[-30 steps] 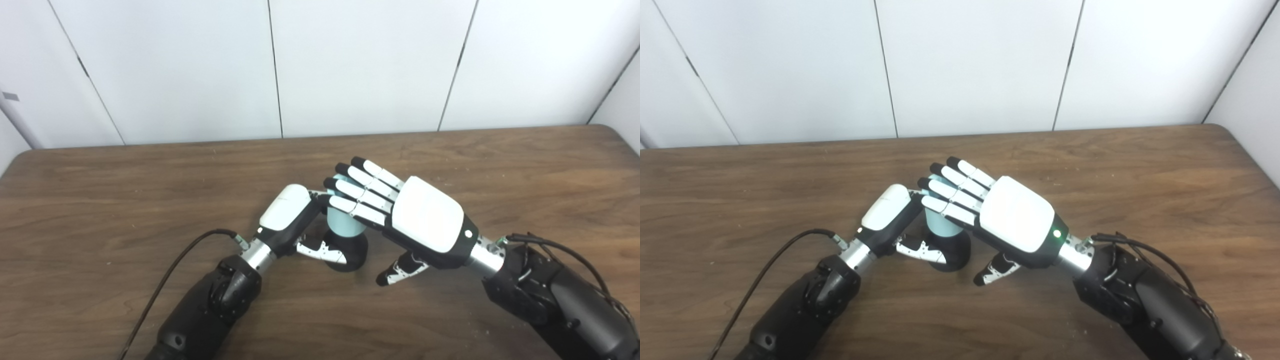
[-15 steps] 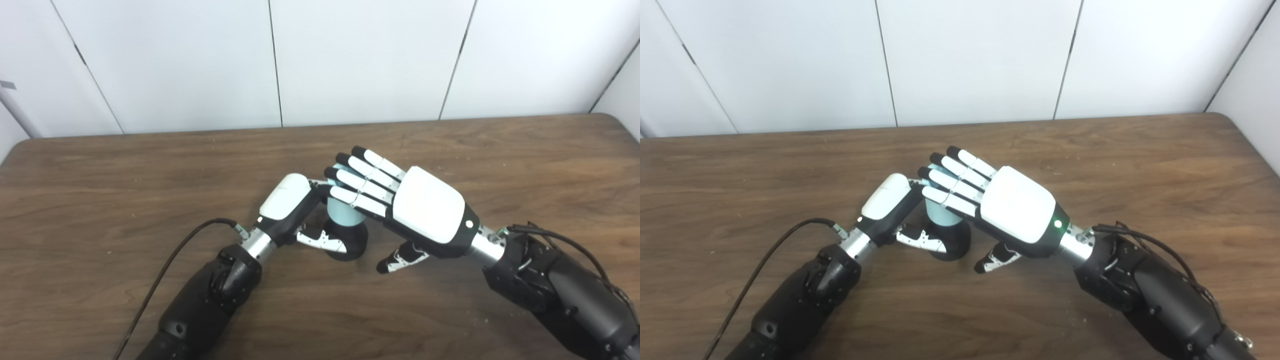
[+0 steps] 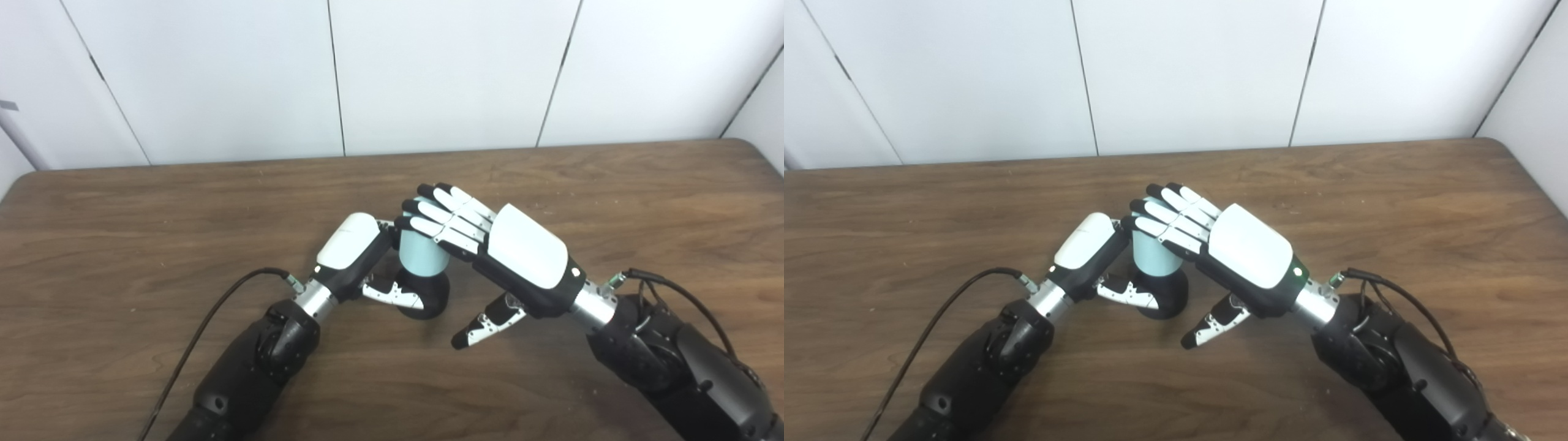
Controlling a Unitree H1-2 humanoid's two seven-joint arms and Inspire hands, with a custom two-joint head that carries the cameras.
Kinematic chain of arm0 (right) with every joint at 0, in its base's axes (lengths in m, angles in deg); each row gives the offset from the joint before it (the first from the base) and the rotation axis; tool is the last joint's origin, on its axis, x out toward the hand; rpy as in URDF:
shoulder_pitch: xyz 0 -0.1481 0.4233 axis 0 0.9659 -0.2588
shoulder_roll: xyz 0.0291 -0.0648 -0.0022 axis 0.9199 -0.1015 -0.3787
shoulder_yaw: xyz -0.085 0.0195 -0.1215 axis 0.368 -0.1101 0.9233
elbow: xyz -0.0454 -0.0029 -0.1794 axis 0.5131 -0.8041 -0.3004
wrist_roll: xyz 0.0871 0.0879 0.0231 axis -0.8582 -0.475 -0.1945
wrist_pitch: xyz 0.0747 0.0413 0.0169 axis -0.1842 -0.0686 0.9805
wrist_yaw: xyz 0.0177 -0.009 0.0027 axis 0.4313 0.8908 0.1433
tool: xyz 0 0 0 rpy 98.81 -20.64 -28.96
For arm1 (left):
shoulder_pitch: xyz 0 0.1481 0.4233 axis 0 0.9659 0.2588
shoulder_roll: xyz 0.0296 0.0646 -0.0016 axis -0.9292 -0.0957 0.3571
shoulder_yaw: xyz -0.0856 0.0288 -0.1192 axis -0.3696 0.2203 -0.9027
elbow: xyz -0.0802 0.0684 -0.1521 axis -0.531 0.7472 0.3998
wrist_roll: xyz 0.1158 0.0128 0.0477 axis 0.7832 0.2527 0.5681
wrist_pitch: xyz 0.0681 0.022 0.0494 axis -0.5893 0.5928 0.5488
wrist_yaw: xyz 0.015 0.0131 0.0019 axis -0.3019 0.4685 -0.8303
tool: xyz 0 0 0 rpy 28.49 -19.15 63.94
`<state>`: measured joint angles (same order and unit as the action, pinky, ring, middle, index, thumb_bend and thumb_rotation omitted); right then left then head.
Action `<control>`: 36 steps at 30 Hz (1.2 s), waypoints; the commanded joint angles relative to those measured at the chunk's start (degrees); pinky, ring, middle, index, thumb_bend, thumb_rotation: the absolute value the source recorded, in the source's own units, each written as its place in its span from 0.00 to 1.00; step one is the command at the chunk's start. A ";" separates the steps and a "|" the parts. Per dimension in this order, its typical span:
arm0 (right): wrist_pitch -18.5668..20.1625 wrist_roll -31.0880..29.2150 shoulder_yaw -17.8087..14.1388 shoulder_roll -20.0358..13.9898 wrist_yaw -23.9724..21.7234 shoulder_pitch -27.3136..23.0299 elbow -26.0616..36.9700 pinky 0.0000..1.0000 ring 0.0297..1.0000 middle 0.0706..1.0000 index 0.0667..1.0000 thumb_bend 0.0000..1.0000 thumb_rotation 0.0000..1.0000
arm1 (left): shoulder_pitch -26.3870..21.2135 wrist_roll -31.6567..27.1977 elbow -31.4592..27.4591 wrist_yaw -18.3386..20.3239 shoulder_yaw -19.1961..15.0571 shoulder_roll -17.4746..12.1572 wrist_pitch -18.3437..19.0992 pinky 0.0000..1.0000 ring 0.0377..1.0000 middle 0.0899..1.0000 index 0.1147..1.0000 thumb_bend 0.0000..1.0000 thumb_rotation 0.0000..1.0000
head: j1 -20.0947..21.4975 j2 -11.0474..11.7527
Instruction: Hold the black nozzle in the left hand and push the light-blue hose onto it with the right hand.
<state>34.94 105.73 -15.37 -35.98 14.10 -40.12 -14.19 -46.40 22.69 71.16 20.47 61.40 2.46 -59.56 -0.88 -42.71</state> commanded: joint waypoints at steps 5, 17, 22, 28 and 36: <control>4.85 -2.56 1.58 -0.37 -11.51 3.31 -1.88 1.00 1.00 0.96 0.95 0.74 0.16 | 10.28 1.04 5.76 2.36 3.08 0.07 1.21 0.51 0.47 0.37 0.34 0.67 0.42 | 0.06 -0.13; 5.91 -2.37 0.86 0.59 -15.16 2.50 -0.46 1.00 0.99 0.96 0.95 0.74 0.15 | 10.44 0.83 5.39 2.63 3.05 0.17 1.67 0.51 0.47 0.37 0.35 0.67 0.42 | 0.09 -0.21; 4.96 -1.37 1.16 0.44 -15.90 1.72 -0.48 1.00 0.99 0.96 0.95 0.74 0.15 | 10.41 0.77 5.19 2.76 3.02 0.16 1.80 0.51 0.47 0.37 0.35 0.67 0.42 | 0.03 -0.24; 4.14 -0.51 1.80 0.51 -17.13 0.88 -0.78 1.00 0.99 0.96 0.95 0.74 0.15 | 10.40 0.73 5.17 2.80 3.02 0.17 1.89 0.51 0.47 0.37 0.35 0.67 0.42 | 0.03 -0.24; 3.71 -0.34 2.04 0.14 -18.37 0.19 -0.48 1.00 0.99 0.96 0.95 0.75 0.16 | 10.37 0.67 5.39 2.59 3.06 0.33 1.91 0.50 0.47 0.37 0.35 0.67 0.42 | 0.05 -0.26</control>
<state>37.72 102.54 -17.26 -34.62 4.82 -41.15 -12.71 -45.86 22.39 70.40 20.45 61.20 2.35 -58.61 -0.79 -42.98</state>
